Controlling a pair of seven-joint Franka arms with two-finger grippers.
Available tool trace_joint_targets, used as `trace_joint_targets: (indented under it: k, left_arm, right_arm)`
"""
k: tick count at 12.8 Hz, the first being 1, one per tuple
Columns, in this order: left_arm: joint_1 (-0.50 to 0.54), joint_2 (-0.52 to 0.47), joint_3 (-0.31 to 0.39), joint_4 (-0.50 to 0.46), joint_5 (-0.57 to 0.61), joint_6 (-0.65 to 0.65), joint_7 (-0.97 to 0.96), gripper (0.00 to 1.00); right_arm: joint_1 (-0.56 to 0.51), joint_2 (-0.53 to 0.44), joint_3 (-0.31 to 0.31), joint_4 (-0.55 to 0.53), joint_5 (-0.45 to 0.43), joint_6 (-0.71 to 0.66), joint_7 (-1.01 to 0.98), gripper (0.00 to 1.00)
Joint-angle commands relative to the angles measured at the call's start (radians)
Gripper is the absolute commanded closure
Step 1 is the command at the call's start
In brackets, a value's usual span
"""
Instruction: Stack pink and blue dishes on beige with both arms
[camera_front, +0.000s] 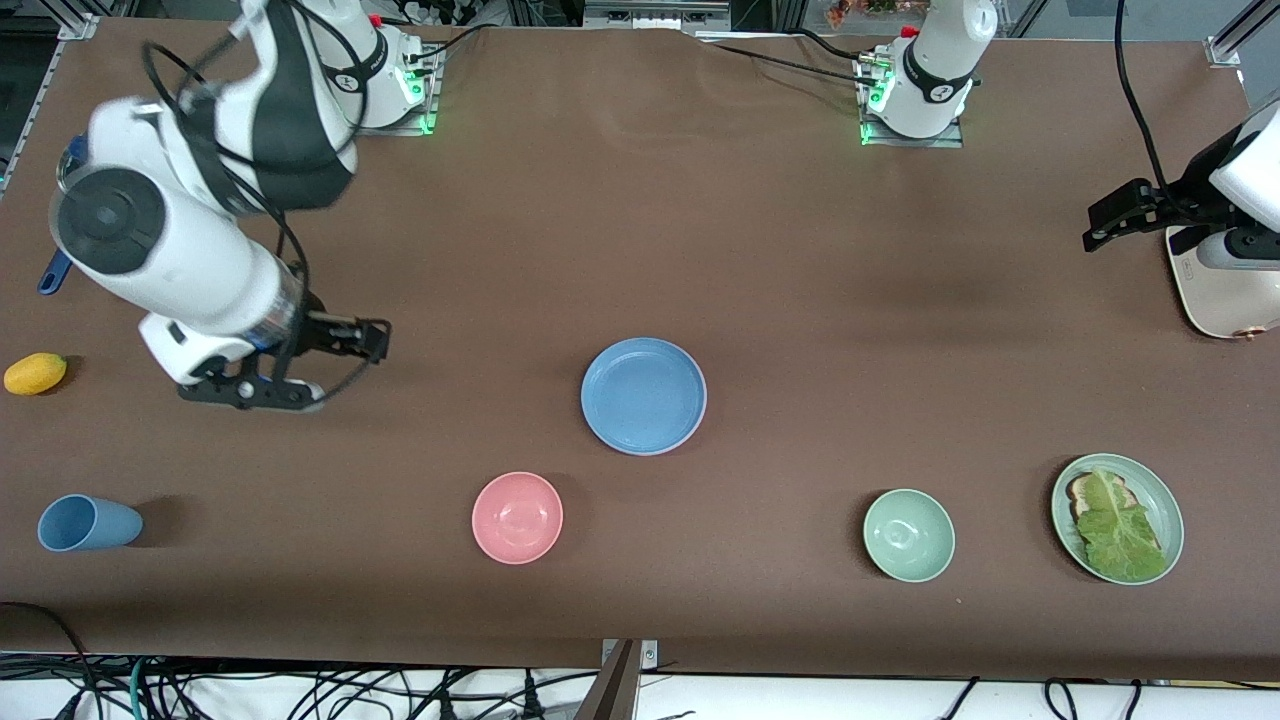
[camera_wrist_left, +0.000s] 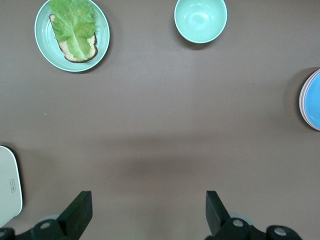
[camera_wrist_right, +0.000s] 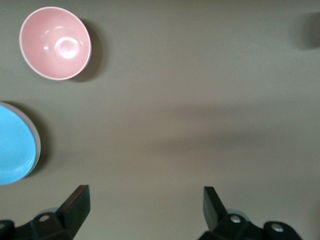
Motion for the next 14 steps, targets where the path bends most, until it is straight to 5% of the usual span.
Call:
trace_joint_targets:
  k: [1,5,6,8,14]
  left_arm:
    - [0.0,-0.012,-0.001,-0.005,0.017,-0.006,-0.006,0.0]
    - [0.005,-0.011,0.002,-0.007,0.016,-0.001,0.003,0.0]
    - [0.005,-0.011,0.002,-0.007,0.01,-0.002,0.003,0.0]
    - [0.005,-0.011,0.0,-0.01,0.008,-0.002,0.003,0.0]
    - [0.003,-0.011,-0.003,-0.012,0.007,-0.004,-0.004,0.0]
  right_arm:
    - [-0.199,-0.138,0.162,-0.073,-0.015,-0.057,-0.095,0.0]
    - [-0.543,-0.259,0.483,-0.154,-0.091,-0.085,-0.124,0.0]
    - [-0.586,-0.311,0.517,-0.214,-0.091,-0.067,-0.146,0.0]
    - [-0.597,-0.393,0.52,-0.3,-0.089,-0.038,-0.155,0.0]
    - [-0.594,-0.389,0.514,-0.297,-0.131,-0.027,-0.181,0.0]
